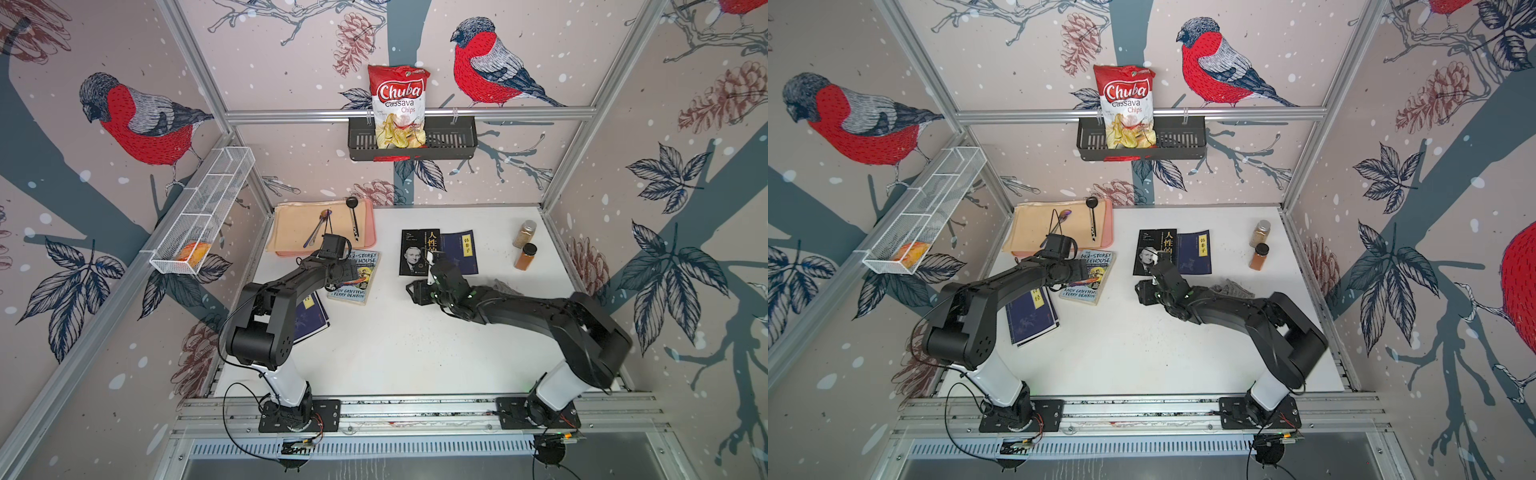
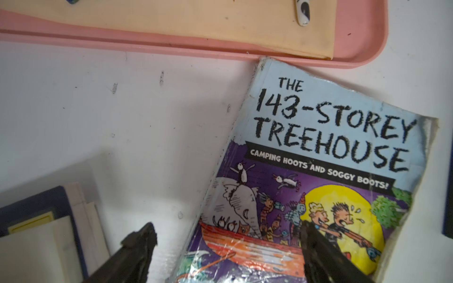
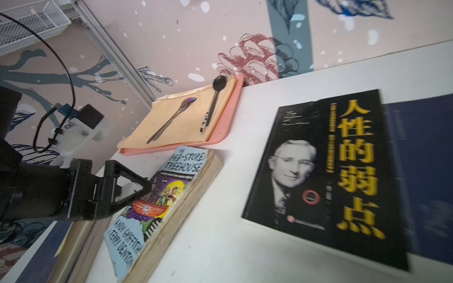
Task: Wipe the cover of the book
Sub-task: Move the book to the center of the board.
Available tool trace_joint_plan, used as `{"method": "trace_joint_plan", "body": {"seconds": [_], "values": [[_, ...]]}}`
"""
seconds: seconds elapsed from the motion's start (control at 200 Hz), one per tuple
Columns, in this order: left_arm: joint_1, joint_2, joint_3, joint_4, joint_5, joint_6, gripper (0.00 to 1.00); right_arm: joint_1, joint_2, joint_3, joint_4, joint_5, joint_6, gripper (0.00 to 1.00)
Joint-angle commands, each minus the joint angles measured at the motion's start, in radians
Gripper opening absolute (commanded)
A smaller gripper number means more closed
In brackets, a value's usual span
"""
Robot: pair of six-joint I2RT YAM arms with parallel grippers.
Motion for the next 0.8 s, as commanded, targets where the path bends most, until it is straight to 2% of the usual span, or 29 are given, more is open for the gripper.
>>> {"method": "trace_joint_plan", "body": {"seconds": [0.0, 0.155, 0.32, 0.425, 0.49, 0.575, 0.635, 0.725, 0.795], "values": [[0.018, 0.021, -0.001, 0.032, 0.028, 0.001, 0.90, 0.017, 0.119, 0.125, 0.029, -0.093, -0.007, 0.57], [0.028, 0.038, -0.021, 0.051, 0.102, -0.005, 0.88, 0.038, 0.301, 0.297, 0.006, -0.140, 0.000, 0.56], [0.031, 0.025, -0.081, 0.105, 0.173, -0.012, 0.86, 0.041, 0.424, 0.427, -0.030, -0.176, -0.009, 0.56], [0.033, 0.021, -0.105, 0.127, 0.221, -0.012, 0.81, 0.043, 0.483, 0.505, -0.082, -0.173, -0.022, 0.56], [0.032, 0.016, -0.122, 0.143, 0.259, -0.018, 0.74, 0.043, 0.515, 0.547, -0.128, -0.159, -0.030, 0.55], [0.030, -0.002, -0.155, 0.170, 0.302, -0.033, 0.67, 0.047, 0.536, 0.573, -0.163, -0.135, -0.043, 0.52], [0.024, -0.022, -0.178, 0.183, 0.314, -0.042, 0.63, 0.050, 0.534, 0.564, -0.167, -0.128, -0.046, 0.45], [0.003, -0.058, -0.206, 0.183, 0.312, -0.055, 0.55, 0.058, 0.523, 0.541, -0.176, -0.122, -0.051, 0.35], [-0.031, -0.092, -0.231, 0.172, 0.280, -0.082, 0.51, 0.070, 0.498, 0.499, -0.176, -0.108, -0.051, 0.33]]}}
